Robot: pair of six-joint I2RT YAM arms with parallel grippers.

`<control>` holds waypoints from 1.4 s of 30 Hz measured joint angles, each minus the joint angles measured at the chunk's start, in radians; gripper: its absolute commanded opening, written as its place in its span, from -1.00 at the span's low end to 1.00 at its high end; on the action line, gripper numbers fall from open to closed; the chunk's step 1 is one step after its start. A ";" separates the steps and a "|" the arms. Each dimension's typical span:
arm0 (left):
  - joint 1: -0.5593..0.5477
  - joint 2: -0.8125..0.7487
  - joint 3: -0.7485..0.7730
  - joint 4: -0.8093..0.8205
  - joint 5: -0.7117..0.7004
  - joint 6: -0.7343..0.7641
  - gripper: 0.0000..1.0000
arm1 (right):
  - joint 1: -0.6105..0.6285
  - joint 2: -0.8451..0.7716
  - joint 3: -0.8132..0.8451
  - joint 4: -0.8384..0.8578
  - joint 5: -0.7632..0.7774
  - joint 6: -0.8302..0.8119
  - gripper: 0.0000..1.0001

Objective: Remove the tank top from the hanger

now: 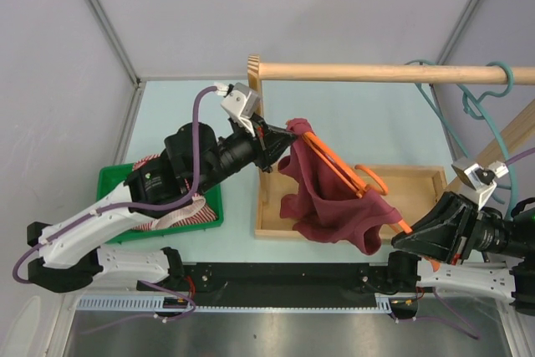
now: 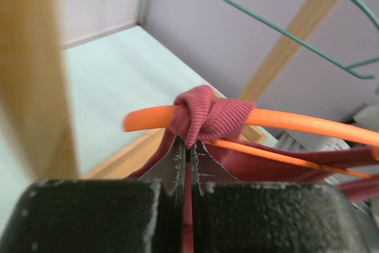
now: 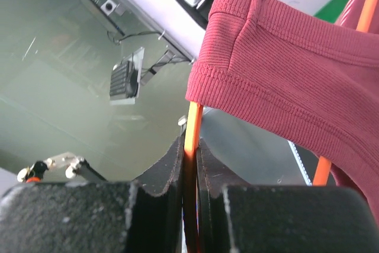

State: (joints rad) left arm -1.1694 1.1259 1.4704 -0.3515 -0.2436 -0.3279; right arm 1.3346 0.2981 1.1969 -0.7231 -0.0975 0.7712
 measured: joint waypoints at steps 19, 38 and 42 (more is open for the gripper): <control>0.000 0.026 0.014 -0.082 -0.175 -0.003 -1.00 | -0.077 -0.153 -0.065 0.078 -0.245 -0.062 -1.00; 0.000 -0.120 -0.149 -0.056 0.093 -0.026 0.31 | -0.260 0.096 -0.029 0.086 -0.080 -0.035 -1.00; 0.000 -0.173 -0.150 -0.014 0.157 -0.030 0.32 | -0.259 0.099 -0.033 0.090 -0.049 -0.018 -1.00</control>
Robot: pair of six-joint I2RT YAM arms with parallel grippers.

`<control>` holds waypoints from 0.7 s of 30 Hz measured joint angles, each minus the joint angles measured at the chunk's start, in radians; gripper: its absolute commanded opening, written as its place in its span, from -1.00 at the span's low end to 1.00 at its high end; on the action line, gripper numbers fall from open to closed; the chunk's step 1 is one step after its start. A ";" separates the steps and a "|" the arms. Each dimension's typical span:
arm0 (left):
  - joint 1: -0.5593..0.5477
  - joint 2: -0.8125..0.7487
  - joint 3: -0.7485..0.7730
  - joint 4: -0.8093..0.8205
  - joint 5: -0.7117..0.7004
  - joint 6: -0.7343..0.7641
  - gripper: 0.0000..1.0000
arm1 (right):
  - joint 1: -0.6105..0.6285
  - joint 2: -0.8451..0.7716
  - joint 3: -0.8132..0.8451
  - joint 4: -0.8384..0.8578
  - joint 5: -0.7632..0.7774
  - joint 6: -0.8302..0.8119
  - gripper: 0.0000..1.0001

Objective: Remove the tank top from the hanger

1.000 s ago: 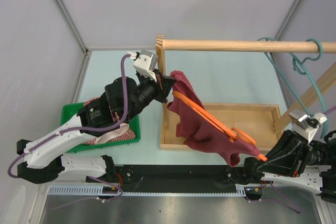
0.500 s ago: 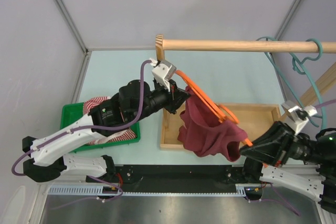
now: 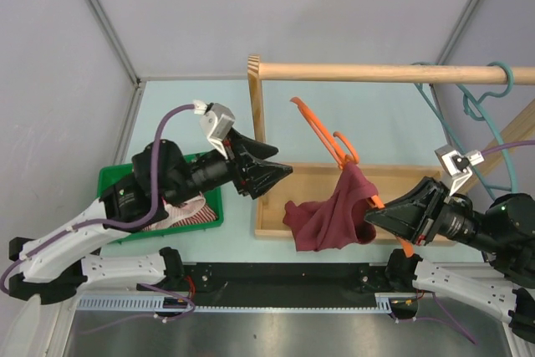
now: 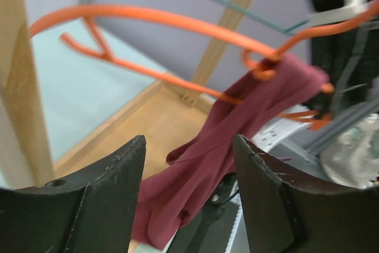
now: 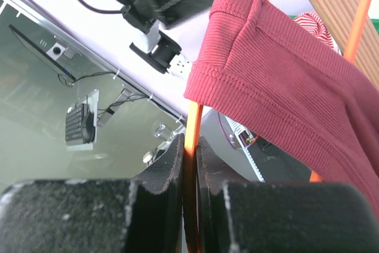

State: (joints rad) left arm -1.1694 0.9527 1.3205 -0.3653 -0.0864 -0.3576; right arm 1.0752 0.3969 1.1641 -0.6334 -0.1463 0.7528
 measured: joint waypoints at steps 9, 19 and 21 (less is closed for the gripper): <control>0.000 0.006 -0.011 0.161 0.082 -0.103 0.29 | 0.000 0.008 -0.087 0.076 0.002 0.025 -1.00; 0.000 0.101 -0.063 0.313 0.008 -0.413 0.29 | 0.000 -0.010 -0.147 0.143 -0.002 0.020 -1.00; 0.000 0.114 -0.063 0.332 -0.005 -0.441 0.28 | 0.000 -0.017 -0.154 0.154 -0.009 0.016 -1.00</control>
State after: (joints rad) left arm -1.1694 1.0672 1.2575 -0.0330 -0.0914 -0.7990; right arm 1.0752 0.3801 1.0096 -0.4789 -0.1551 0.7692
